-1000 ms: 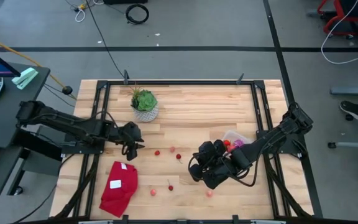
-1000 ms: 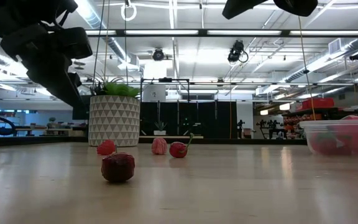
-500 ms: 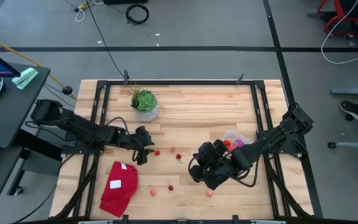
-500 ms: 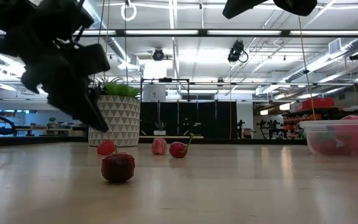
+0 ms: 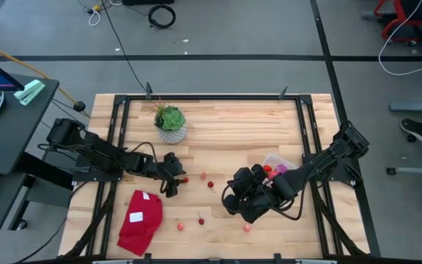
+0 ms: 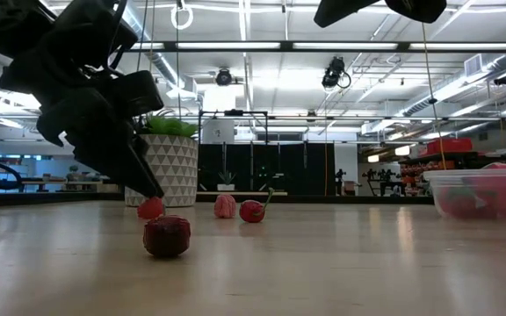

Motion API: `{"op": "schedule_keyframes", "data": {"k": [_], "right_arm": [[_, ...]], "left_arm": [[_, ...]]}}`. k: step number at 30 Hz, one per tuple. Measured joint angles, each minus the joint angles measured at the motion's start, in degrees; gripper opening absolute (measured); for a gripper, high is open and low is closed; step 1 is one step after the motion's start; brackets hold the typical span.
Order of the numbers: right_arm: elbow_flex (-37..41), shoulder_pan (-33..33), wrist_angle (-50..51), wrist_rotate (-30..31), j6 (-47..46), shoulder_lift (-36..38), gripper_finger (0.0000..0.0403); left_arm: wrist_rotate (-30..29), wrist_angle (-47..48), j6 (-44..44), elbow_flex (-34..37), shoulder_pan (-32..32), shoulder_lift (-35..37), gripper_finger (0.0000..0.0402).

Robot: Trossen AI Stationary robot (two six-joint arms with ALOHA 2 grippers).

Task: Pick and placing Produce into tupperware
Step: Put the red raspberry into the transparent bin

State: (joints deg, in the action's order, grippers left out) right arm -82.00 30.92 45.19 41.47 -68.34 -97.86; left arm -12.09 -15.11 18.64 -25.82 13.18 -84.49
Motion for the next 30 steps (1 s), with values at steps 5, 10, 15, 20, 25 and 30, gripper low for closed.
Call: {"op": "schedule_keyframes", "data": {"k": [5, 10, 15, 20, 25, 30], "right_arm": [[0.0, 0.0, 0.0, 0.01, 0.0, 0.0, 0.0018], [0.0, 0.0, 0.0, 0.01, 0.0, 0.0, 0.0018], [0.0, 0.0, 0.02, 0.01, -0.02, 0.0, 0.0018], [-0.02, 0.0, 0.05, 0.02, -0.01, 0.0, 0.0018], [-0.02, 0.0, 0.07, 0.03, 0.0, -0.02, 0.0018], [-0.02, 0.0, 0.13, 0.01, 0.0, -0.01, 0.0018]], "left_arm": [[0.04, 0.28, 2.18, 0.0, 0.49, 0.0, 0.0174], [0.02, 0.0, 3.4, -0.02, 1.58, -1.01, 0.0172], [-2.82, -0.76, 3.69, -0.02, 2.48, -3.75, 0.0172], [-4.12, -1.64, 3.69, -0.04, 2.44, -4.87, 0.0172], [-4.25, -1.66, 4.51, -0.04, 2.44, -4.87, 0.0171], [-4.56, -1.67, 4.4, -0.04, 2.37, -4.87, 0.0139]]}}
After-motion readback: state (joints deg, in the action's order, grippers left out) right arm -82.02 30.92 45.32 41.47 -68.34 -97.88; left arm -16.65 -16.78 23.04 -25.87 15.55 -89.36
